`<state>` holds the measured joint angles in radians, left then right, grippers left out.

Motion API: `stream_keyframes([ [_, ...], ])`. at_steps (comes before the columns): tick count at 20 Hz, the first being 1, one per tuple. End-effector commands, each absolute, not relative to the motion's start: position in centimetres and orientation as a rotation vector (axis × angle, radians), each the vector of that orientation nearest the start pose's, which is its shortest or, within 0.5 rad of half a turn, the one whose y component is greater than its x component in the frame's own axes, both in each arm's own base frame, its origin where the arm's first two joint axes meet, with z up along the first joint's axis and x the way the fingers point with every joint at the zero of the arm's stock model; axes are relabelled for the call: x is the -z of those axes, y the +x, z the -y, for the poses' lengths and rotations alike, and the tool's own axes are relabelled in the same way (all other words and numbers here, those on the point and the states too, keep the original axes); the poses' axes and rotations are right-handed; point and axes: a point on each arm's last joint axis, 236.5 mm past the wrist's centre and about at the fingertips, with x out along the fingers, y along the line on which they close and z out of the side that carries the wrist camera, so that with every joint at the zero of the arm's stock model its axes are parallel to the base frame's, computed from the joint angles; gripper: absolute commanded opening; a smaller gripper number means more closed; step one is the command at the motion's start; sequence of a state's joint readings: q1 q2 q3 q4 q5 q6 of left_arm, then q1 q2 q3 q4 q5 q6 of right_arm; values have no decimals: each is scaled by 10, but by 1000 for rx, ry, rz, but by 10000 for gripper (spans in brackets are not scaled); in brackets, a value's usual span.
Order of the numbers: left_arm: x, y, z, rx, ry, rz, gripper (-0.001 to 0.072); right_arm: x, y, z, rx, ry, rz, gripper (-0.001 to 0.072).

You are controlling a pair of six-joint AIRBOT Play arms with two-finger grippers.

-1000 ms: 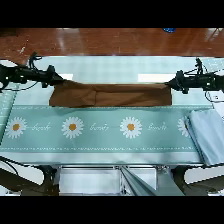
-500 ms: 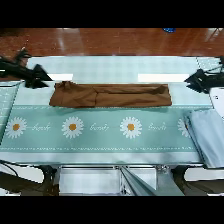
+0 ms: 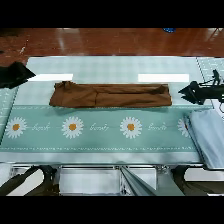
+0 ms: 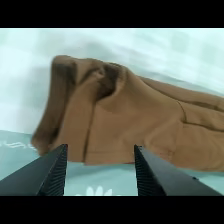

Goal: Fold the shirts.

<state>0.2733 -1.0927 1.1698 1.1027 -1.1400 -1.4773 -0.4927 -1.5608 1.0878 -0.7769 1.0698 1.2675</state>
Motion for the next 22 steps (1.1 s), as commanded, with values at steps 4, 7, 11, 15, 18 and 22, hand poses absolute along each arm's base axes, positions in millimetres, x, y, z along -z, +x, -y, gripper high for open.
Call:
stream_keyframes([
  [4,-92,377,64,221,-357,-954,510,106,421,-1,-160,984,-1266,415],
  [7,-86,380,98,295,-370,-968,510,106,424,-30,-218,970,-1290,371],
  [11,-81,397,146,373,-344,-917,476,75,436,-54,-348,881,-1283,26],
  [15,-64,401,191,439,-355,-926,19,33,412,-39,-333,689,-1302,26],
  [18,-47,396,238,511,-403,-978,19,-24,380,-32,-318,518,-1206,25],
  [22,-13,381,328,657,-383,-1113,18,-88,334,-40,-286,451,-1039,25],
])
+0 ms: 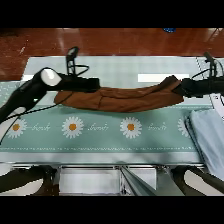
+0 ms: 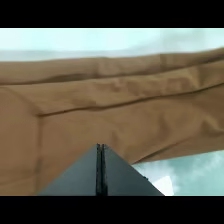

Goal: Fold the shirts.

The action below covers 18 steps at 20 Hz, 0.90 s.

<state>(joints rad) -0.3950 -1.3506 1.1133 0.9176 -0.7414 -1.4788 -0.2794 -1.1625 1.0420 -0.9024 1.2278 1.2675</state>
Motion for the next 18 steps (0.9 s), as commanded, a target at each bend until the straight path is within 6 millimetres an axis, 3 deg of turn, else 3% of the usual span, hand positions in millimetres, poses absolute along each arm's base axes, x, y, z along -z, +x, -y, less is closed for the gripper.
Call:
stream_keyframes([
  [1,-2,371,354,702,-358,-1167,18,-100,325,-43,-278,450,-1005,26],
  [6,54,299,463,891,-240,-1434,18,-142,297,-54,-280,451,-900,26],
  [9,54,249,509,1009,-237,-1513,19,-143,282,-62,-312,444,-935,26],
  [11,52,236,524,1042,-220,-1499,18,-149,278,-67,-330,451,-921,26],
  [13,44,240,525,1051,-224,-1486,18,-151,276,-68,-325,456,-917,26],
  [15,32,268,512,1026,-261,-1462,19,-151,276,-68,-325,457,-920,26],
  [18,3,327,460,953,-328,-1422,19,-152,276,-69,-331,461,-917,26],
])
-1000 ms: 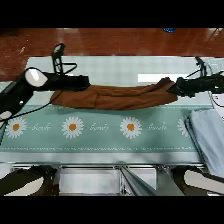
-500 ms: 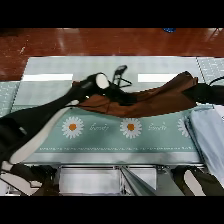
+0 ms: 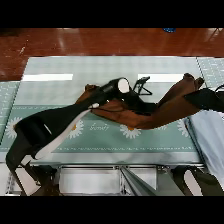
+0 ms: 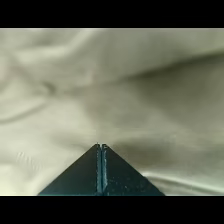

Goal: Fold the shirts.

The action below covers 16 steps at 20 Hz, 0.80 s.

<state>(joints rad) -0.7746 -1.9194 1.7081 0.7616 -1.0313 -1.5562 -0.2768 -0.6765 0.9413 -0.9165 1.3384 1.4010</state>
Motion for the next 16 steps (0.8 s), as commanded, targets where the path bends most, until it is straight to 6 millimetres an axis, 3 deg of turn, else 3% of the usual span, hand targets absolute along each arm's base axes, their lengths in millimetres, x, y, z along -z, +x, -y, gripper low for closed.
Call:
stream_keyframes([
  [1,-9,348,432,916,-324,-1400,19,-154,277,-72,-347,467,-911,26],
  [4,-44,400,328,757,-246,-1325,19,-164,280,-89,-425,528,-892,26],
  [6,-59,419,234,537,-152,-1261,19,-170,290,-104,-460,535,-865,26],
  [8,-78,412,153,363,-133,-1190,19,-173,304,-132,-521,527,-857,26],
  [10,-98,385,93,239,-182,-1087,19,-169,327,-172,-584,531,-868,26],
  [13,-109,329,62,163,-254,-966,19,-153,365,-244,-673,527,-902,26],
  [16,-108,282,70,177,-325,-914,19,-123,393,-324,-765,526,-973,26],
])
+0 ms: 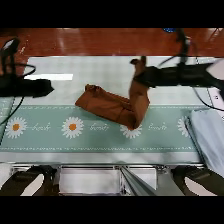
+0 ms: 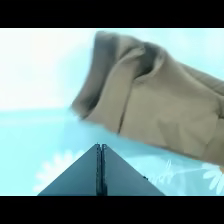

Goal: Fold the shirts.

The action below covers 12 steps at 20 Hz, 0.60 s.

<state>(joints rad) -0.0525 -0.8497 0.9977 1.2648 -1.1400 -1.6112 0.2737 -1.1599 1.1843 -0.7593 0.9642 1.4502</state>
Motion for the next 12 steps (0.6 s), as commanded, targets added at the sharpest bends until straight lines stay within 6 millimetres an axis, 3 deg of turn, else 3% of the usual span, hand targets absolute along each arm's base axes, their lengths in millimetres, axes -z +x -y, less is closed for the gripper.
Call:
stream_keyframes([
  [1,-109,272,77,203,-354,-902,19,-112,400,-346,-784,530,-994,26],
  [4,-111,256,94,264,-423,-883,19,-77,414,-400,-819,544,-1037,26],
  [6,-108,257,95,265,-431,-894,19,-49,414,-426,-837,526,-1081,26],
  [7,-105,260,95,261,-434,-902,19,-35,413,-435,-835,520,-1098,120],
  [8,-100,262,95,257,-437,-921,19,-20,410,-441,-831,519,-1126,407],
  [10,-89,266,96,250,-446,-962,20,-6,397,-440,-851,490,-1185,411],
  [12,-78,269,96,242,-452,-1002,20,-20,390,-424,-874,488,-1233,410],
])
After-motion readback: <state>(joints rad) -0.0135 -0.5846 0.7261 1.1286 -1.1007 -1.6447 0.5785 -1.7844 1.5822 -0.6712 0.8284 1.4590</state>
